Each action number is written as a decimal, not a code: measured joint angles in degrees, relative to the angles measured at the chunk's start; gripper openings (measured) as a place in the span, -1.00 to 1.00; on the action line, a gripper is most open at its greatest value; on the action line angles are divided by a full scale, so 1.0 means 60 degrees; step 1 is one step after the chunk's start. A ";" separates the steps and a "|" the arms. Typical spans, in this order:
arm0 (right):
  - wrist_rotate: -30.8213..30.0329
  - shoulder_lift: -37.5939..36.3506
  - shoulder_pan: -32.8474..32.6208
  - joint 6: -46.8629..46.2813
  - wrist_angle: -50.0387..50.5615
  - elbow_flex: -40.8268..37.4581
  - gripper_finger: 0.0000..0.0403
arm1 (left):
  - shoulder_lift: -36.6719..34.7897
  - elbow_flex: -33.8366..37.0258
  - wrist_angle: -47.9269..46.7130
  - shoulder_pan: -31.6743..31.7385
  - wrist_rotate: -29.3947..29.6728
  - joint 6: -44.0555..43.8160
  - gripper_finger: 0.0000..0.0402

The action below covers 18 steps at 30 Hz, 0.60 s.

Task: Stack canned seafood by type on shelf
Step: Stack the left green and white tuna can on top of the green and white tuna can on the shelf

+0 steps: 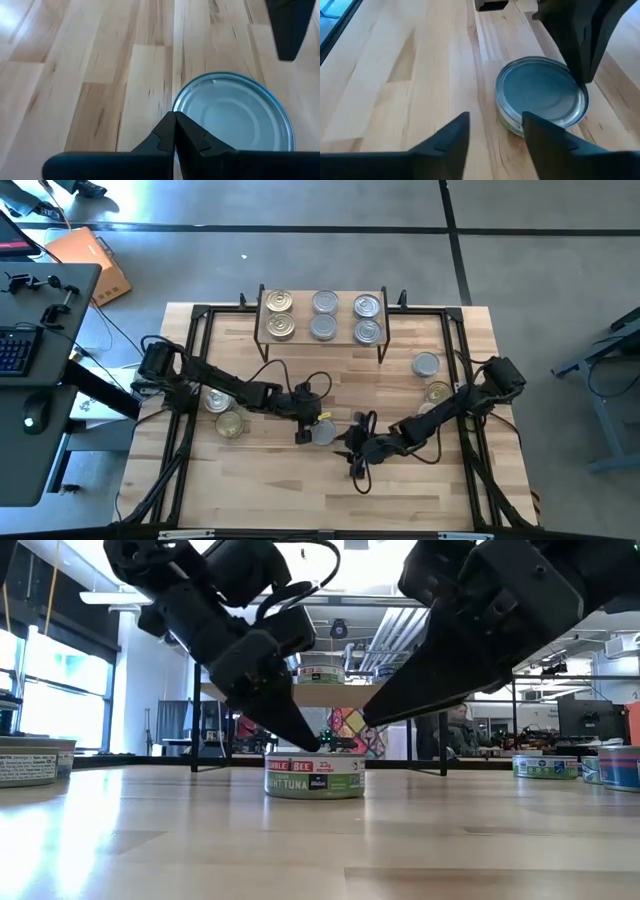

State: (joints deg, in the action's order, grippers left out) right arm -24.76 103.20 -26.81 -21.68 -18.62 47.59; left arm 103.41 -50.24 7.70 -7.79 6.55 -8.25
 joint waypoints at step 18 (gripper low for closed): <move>0.1028 0.0007 0.1187 0.0703 0.0831 -0.0247 0.59 | -0.0372 0.0043 -0.0184 -0.0087 0.0065 0.0140 -1.00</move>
State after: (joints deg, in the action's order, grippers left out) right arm -18.59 103.24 -19.69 -17.46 -13.63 46.11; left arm 101.18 -49.98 6.59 -8.32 6.94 -7.41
